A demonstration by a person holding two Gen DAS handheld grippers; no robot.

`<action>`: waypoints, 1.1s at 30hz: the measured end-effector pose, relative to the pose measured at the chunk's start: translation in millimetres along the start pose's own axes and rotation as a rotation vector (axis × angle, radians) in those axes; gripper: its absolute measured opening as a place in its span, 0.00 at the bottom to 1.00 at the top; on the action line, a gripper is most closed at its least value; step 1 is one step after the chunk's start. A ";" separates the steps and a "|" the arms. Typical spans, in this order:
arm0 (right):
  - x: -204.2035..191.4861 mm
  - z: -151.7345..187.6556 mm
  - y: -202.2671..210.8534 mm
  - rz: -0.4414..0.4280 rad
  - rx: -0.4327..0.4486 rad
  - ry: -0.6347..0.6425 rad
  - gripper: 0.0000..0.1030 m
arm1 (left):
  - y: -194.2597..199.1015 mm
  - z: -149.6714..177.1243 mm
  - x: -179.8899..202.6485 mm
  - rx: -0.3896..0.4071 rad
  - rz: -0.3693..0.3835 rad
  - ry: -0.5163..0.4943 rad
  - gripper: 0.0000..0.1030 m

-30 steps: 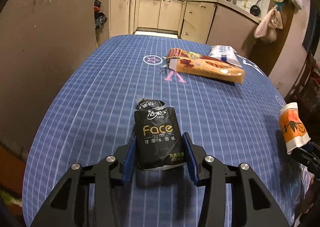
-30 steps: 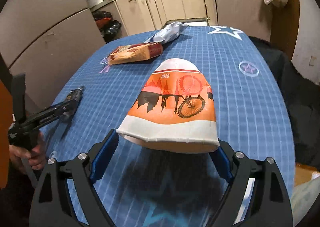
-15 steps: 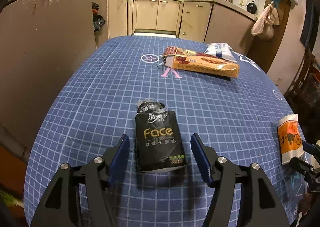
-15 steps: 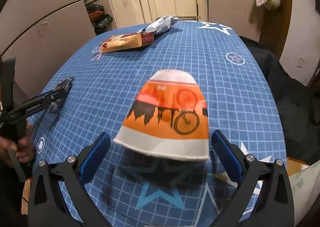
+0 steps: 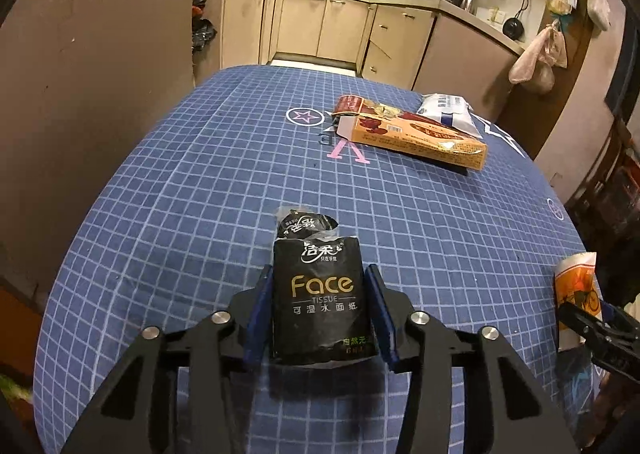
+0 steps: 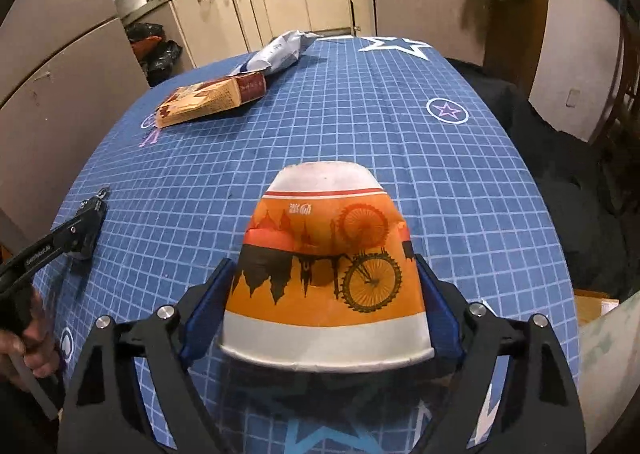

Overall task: Collect trash
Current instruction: 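Grasp the black Face tissue pack with the left tool while the right tool grasps the orange cup, then carry the tissue pack and orange cup over the white bucket and release both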

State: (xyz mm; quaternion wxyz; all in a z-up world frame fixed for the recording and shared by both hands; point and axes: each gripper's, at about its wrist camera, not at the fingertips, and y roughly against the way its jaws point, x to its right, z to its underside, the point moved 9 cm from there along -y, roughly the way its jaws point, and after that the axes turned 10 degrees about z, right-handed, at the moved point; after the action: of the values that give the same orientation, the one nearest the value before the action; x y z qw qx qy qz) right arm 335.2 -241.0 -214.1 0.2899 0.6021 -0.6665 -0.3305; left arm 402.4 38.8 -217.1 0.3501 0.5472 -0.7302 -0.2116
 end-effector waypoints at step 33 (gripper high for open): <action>4.4 14.7 93.4 -0.103 0.159 -0.038 0.76 | 58.5 3.5 69.8 0.109 -0.085 -0.181 0.29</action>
State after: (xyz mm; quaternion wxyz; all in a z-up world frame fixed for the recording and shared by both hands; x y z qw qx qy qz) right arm 266.1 -238.8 -149.4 0.2109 0.6502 -0.6643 -0.3023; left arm 350.8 -9.4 -159.4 0.2431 0.5747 -0.7454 -0.2346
